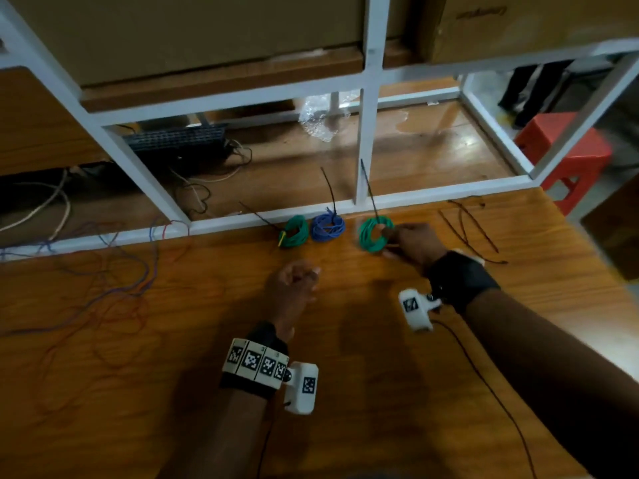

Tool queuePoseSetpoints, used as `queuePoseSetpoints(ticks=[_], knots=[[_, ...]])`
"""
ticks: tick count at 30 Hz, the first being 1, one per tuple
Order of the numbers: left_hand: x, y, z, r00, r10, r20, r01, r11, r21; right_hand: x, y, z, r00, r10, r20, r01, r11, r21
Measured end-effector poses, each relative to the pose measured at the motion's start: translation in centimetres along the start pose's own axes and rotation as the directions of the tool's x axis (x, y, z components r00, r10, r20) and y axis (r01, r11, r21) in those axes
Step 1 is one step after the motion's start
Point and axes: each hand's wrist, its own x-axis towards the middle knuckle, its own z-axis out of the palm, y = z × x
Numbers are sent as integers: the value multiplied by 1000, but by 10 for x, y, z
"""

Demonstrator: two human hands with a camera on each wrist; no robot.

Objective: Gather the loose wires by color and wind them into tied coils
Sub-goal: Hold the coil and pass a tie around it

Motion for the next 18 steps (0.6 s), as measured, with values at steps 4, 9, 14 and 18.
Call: queuePoseSetpoints(ticks=[4,9,14,18], knots=[[-9,-16,-23,995,-50,-82,51,999,12,44,-3,7,998,54,13,-53,994,-93],[-34,-25,-41,975,-80,-208,85,996,12,65,16,10,995,-81,-65,63,968,-242],[-65,-25,-70,962,-35,-272,42,999,21,32,45,24,919,-389,-67,311,817,-486],[-85,-22,-108,948,35,-317,-30,999,22,-32,45,74,845,-503,182,522,705,-480]])
